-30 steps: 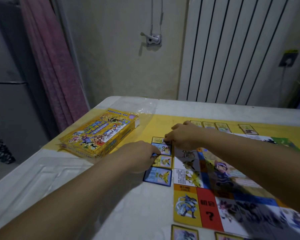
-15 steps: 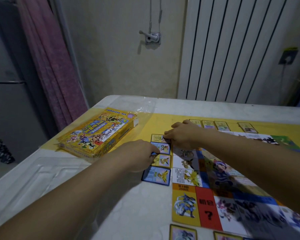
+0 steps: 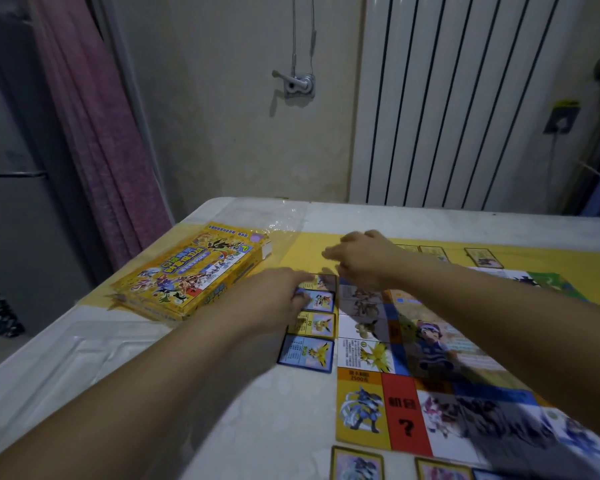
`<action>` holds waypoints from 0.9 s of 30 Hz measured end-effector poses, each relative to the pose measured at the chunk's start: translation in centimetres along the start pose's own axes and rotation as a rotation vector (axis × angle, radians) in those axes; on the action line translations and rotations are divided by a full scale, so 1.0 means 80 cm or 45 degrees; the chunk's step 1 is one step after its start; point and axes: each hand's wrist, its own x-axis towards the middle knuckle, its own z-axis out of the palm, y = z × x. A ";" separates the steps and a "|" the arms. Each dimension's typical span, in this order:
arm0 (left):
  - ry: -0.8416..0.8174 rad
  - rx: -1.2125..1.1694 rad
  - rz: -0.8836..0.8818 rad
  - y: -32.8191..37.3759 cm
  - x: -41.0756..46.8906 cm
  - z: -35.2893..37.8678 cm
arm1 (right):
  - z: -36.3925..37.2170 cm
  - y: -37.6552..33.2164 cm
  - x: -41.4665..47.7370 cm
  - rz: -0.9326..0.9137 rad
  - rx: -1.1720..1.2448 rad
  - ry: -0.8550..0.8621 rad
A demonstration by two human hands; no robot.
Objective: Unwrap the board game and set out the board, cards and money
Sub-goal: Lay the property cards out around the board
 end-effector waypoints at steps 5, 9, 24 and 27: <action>0.282 -1.097 -0.145 0.019 -0.012 -0.031 | -0.062 0.013 -0.046 0.108 0.745 0.295; 0.232 -1.830 -0.153 0.063 -0.029 -0.049 | -0.101 -0.006 -0.108 0.037 1.298 0.338; -0.343 -2.119 0.032 0.211 -0.106 -0.004 | -0.080 0.015 -0.282 0.418 1.595 0.291; -0.286 -2.038 0.049 0.229 -0.114 0.006 | -0.070 0.019 -0.304 0.456 1.680 0.232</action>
